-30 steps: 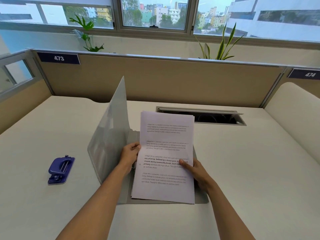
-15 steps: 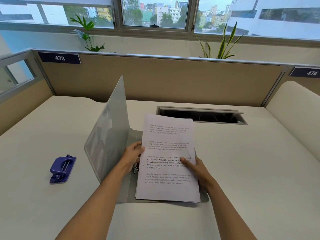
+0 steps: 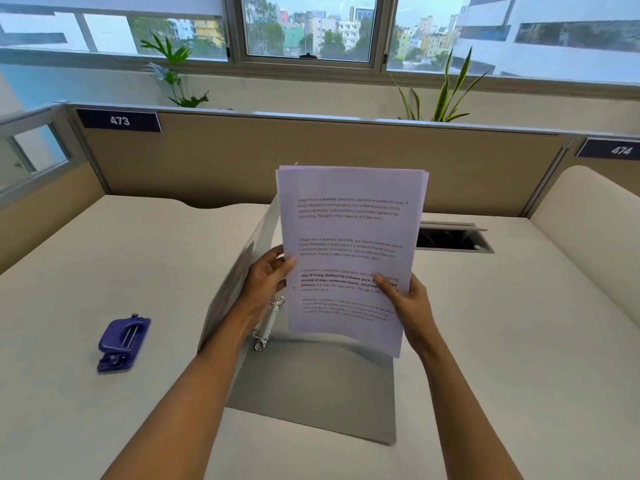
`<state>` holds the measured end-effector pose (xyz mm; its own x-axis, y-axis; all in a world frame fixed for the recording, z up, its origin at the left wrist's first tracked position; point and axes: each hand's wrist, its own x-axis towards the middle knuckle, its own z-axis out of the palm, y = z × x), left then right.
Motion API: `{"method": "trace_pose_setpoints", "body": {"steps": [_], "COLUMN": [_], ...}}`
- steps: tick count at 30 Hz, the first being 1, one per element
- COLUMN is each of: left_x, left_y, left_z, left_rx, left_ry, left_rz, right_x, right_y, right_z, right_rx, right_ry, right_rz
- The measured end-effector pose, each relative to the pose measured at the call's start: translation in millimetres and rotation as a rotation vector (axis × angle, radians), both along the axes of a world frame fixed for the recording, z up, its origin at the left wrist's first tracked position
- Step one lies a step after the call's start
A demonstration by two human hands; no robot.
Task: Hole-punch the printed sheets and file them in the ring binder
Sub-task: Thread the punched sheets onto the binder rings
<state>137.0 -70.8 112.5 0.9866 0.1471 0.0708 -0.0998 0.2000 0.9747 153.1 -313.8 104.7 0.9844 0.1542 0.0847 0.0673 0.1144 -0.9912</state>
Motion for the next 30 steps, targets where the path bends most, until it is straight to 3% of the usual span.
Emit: {"method": "trace_pose_setpoints", "body": {"steps": [9, 12, 16, 18, 20, 23, 27, 30], "left_x": [-7, -6, -4, -2, 2, 10, 8, -3], "left_y": [-5, -8, -8, -3, 4, 24, 49, 64], "left_z": [10, 25, 70, 93, 111, 128, 143, 142], "left_rx": [0.068, 0.184, 0.547, 0.891, 1.257, 1.532, 1.519, 1.518], "left_ry": [-0.004, -0.045, -0.346, -0.496, -0.513, -0.232, 0.302, 0.471], "left_rz": [-0.029, 0.044, 0.323, 0.517, 0.691, 0.8, 0.663, 0.687], "right_x": [-1, -2, -1, -1, -2, -3, -4, -6], "right_y": [2, 3, 0, -1, -1, 2, 6, 8], "right_z": [-12, -14, -17, -21, -24, -30, -38, -42], "right_rx": [-0.017, -0.006, 0.0, -0.006, -0.021, -0.049, -0.083, -0.07], "right_ry": [0.051, 0.07, 0.086, 0.097, 0.108, 0.142, 0.21, 0.249], "right_rz": [-0.003, -0.017, -0.038, -0.032, -0.02, -0.001, 0.019, 0.039]}}
